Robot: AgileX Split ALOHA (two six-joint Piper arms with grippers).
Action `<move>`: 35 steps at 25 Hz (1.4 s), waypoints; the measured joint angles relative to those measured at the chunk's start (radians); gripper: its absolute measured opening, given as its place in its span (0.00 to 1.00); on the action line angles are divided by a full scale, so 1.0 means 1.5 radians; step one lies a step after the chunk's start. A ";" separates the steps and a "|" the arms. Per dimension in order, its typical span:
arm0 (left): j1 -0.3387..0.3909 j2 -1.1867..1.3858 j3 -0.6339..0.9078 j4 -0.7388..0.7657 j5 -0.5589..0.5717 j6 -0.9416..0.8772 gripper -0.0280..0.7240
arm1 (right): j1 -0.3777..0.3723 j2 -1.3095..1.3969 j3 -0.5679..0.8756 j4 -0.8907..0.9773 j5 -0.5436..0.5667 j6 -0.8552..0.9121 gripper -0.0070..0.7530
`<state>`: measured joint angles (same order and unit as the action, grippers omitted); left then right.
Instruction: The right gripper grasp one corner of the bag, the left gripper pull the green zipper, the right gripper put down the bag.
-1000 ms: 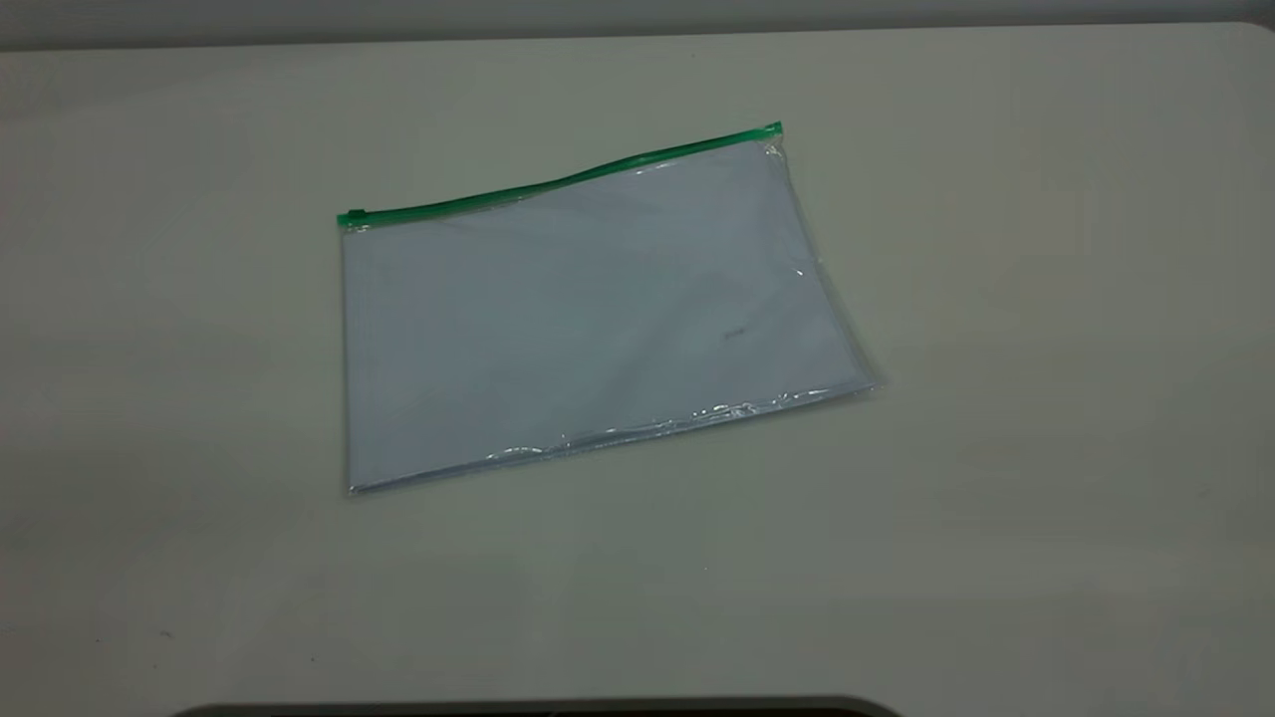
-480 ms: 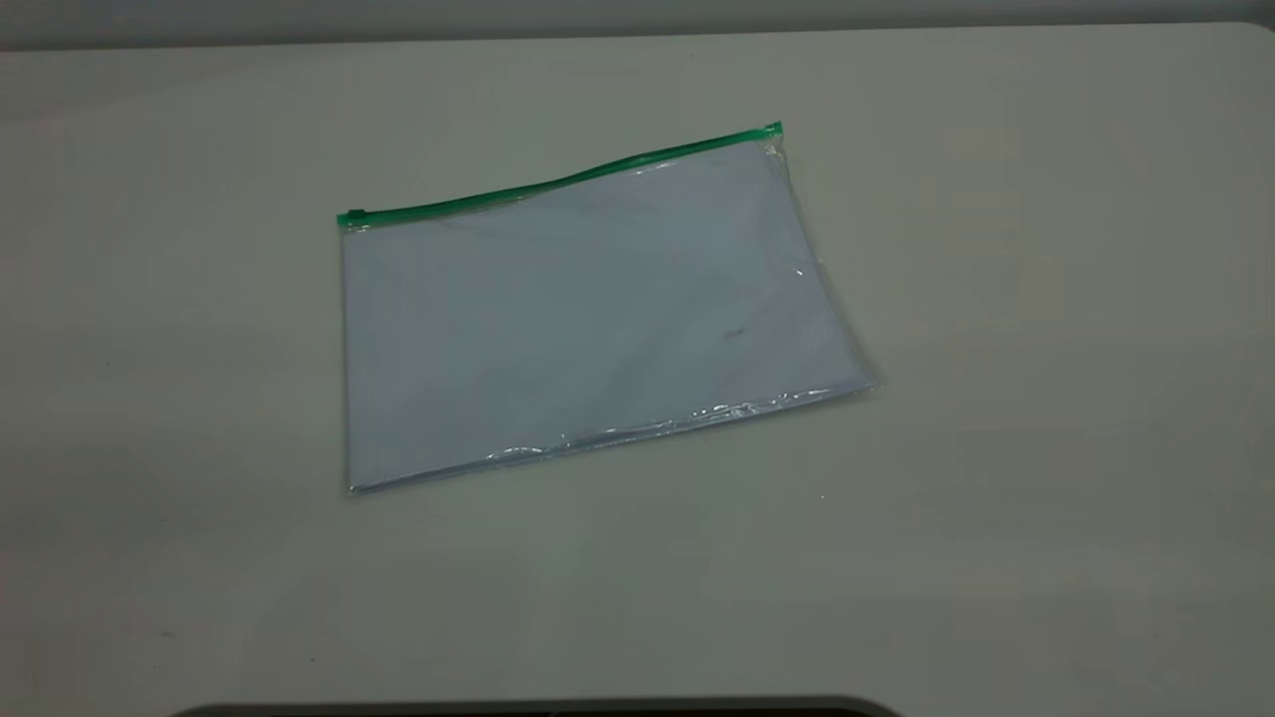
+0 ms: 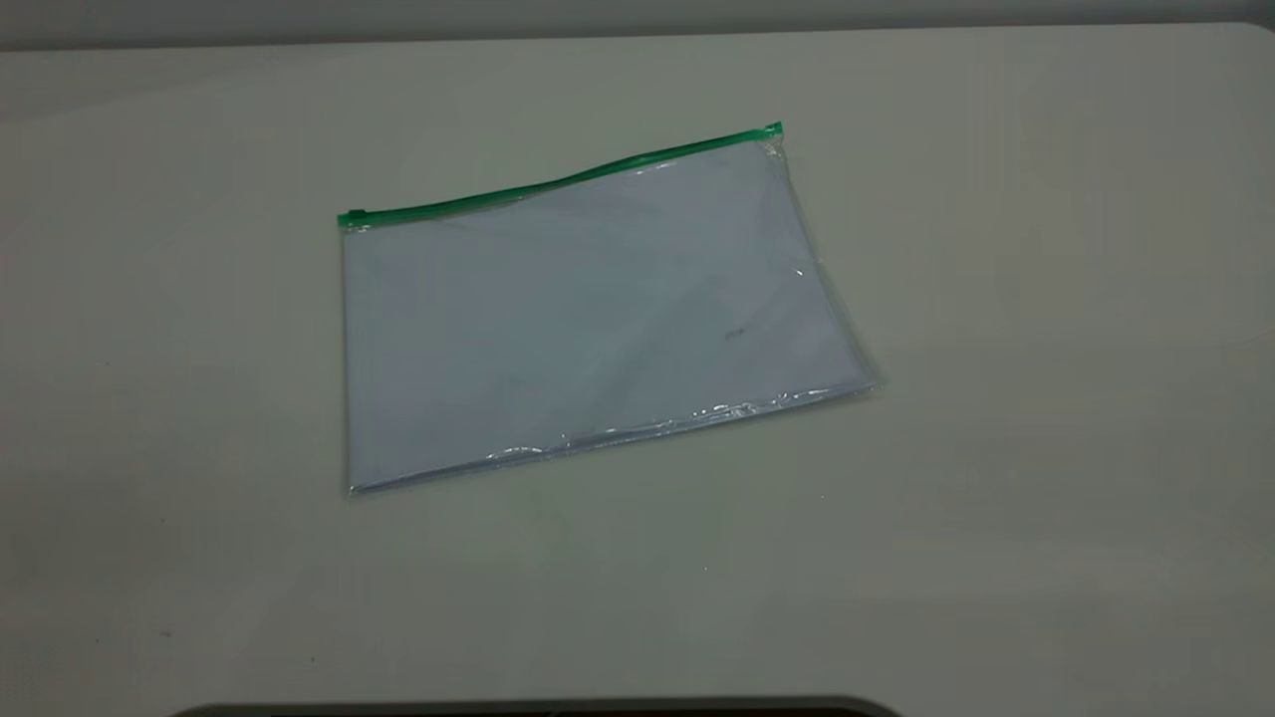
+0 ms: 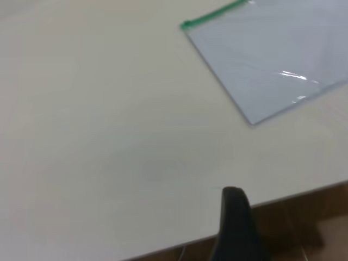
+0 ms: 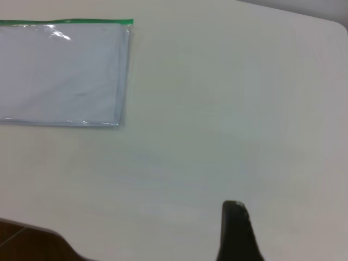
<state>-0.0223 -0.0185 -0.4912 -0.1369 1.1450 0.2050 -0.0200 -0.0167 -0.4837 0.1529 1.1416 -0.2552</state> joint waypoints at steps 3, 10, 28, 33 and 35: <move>0.000 0.000 0.000 0.031 0.000 -0.036 0.80 | 0.000 0.000 0.000 0.000 0.000 0.000 0.70; 0.000 0.000 0.002 0.050 -0.001 -0.071 0.80 | 0.000 0.000 0.000 0.000 0.000 0.000 0.70; 0.000 0.000 0.002 0.050 -0.001 -0.073 0.80 | 0.028 0.000 0.001 -0.005 0.000 0.006 0.70; 0.000 0.000 0.002 0.050 -0.001 -0.073 0.80 | 0.054 0.000 0.001 -0.032 -0.002 0.047 0.70; 0.000 0.000 0.002 0.050 -0.001 -0.074 0.80 | 0.054 0.000 0.001 -0.046 -0.003 0.066 0.70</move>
<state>-0.0221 -0.0185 -0.4878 -0.0612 1.1433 0.0944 0.0614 -0.0167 -0.4829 0.0833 1.1377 -0.1563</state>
